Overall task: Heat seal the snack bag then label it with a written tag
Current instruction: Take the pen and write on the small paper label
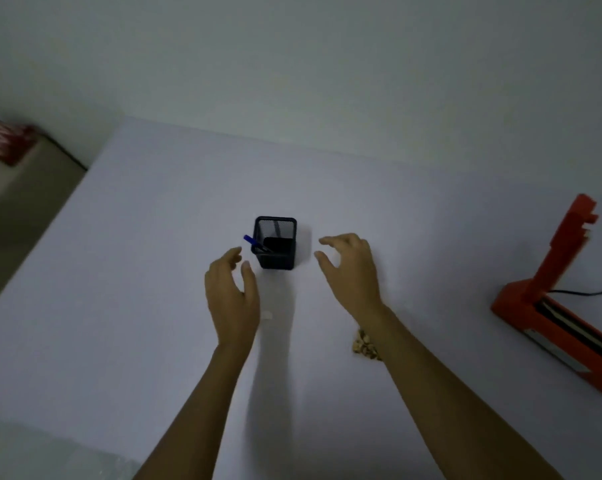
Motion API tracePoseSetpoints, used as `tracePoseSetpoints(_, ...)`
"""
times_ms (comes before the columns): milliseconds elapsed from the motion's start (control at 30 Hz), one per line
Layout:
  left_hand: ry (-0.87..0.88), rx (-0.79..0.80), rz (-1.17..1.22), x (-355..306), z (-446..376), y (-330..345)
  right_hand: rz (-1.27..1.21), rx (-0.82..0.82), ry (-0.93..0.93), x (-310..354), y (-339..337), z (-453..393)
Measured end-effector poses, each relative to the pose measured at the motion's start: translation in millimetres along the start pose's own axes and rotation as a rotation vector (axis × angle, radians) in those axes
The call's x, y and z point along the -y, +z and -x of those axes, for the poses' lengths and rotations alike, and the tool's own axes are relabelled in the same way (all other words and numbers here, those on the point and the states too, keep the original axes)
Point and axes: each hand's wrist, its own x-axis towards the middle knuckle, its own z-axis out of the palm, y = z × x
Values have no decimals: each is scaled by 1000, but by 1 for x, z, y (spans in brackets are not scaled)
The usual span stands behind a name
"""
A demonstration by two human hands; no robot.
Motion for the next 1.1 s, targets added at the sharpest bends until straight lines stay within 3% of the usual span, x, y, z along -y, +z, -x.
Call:
tracePoseSetpoints(100, 7, 63, -25, 9, -35, -10, 129, 80, -163, 44, 28, -29)
tracePoseSetpoints(233, 80, 204, -84, 20, -56, -5, 378, 170, -237, 65, 57, -42)
tracePoseSetpoints(467, 105, 256, -86, 24, -59, 0, 455, 152, -297, 68, 71, -47)
tracePoseSetpoints(633, 135, 208, 71, 0, -80, -21, 430, 51, -459, 88, 57, -52)
tracePoseSetpoints(767, 118, 146, 272, -36, -102, -60, 375, -171, -594, 131, 23, -54)
tracePoseSetpoints(833, 0, 97, 434, -53, -105, -80, 171, -303, -482, 149, 1, -37)
tracePoseSetpoints(900, -132, 68, 660, -67, -103, -97, -141, -364, -190, 163, -17, -10)
tracePoseSetpoints(1000, -207, 148, 864, -81, -90, -111, -759, 25, 377, 178, -23, 17)
tracePoseSetpoints(1067, -145, 244, 814, -85, -76, -120, -1156, 185, 561, 188, -28, 21)
tracePoseSetpoints(1100, -93, 285, 744, -83, -71, -120, -1226, 195, 561, 190, -30, 16)
